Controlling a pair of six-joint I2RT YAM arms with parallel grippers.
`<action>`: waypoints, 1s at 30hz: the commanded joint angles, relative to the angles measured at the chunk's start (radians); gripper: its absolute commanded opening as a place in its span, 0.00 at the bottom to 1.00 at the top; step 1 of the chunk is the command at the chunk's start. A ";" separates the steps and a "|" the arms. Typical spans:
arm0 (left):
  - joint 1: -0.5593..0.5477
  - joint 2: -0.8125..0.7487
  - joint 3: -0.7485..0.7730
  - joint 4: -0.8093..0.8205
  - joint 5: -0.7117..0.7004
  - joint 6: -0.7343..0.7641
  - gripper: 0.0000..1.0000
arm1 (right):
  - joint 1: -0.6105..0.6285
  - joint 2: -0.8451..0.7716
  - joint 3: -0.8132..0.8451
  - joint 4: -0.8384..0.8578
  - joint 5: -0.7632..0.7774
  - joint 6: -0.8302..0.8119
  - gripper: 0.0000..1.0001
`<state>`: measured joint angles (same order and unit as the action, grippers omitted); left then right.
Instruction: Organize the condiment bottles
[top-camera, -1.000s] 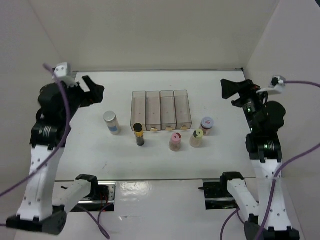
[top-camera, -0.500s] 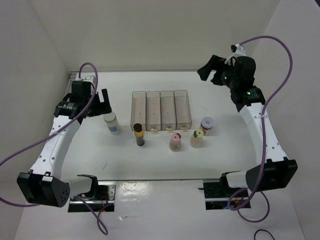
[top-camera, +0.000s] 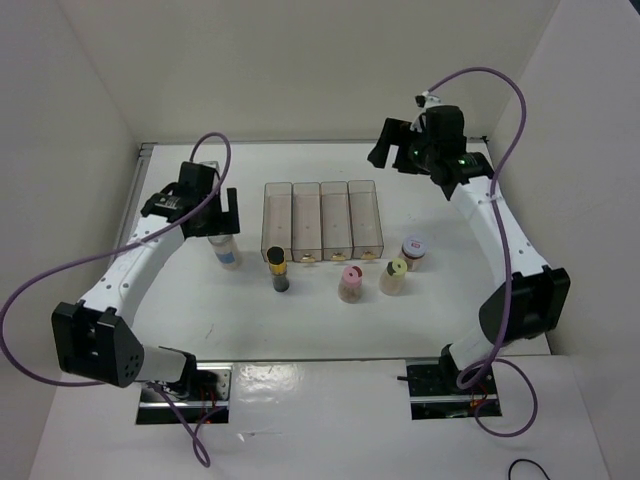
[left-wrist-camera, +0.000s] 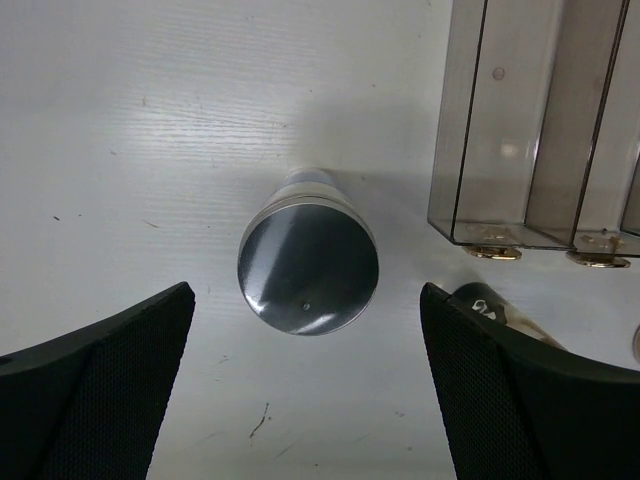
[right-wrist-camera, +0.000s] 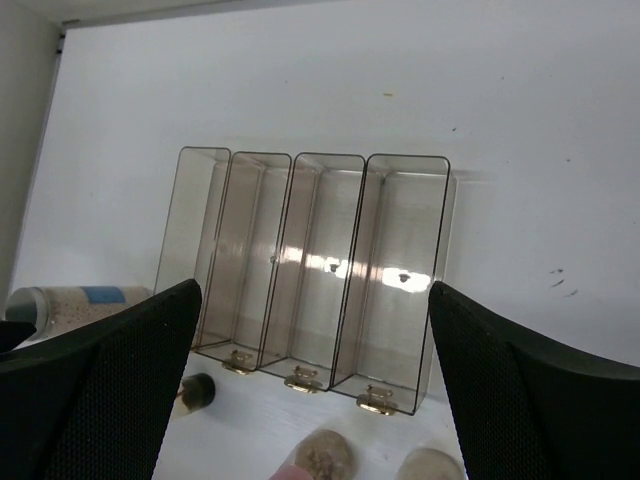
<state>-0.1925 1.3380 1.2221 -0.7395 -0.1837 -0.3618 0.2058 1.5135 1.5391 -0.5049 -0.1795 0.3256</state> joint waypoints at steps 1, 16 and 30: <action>-0.016 0.015 0.028 0.012 -0.043 0.012 0.99 | 0.043 0.036 0.099 -0.084 0.054 -0.042 0.98; -0.025 0.075 0.001 0.040 -0.085 0.003 0.99 | 0.043 -0.003 -0.007 -0.015 -0.003 -0.022 0.98; -0.035 0.133 -0.018 0.069 -0.083 -0.006 0.99 | 0.052 -0.003 -0.025 -0.006 -0.003 -0.013 0.98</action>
<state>-0.2214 1.4677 1.2133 -0.6971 -0.2512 -0.3676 0.2493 1.5440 1.5223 -0.5392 -0.1738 0.3141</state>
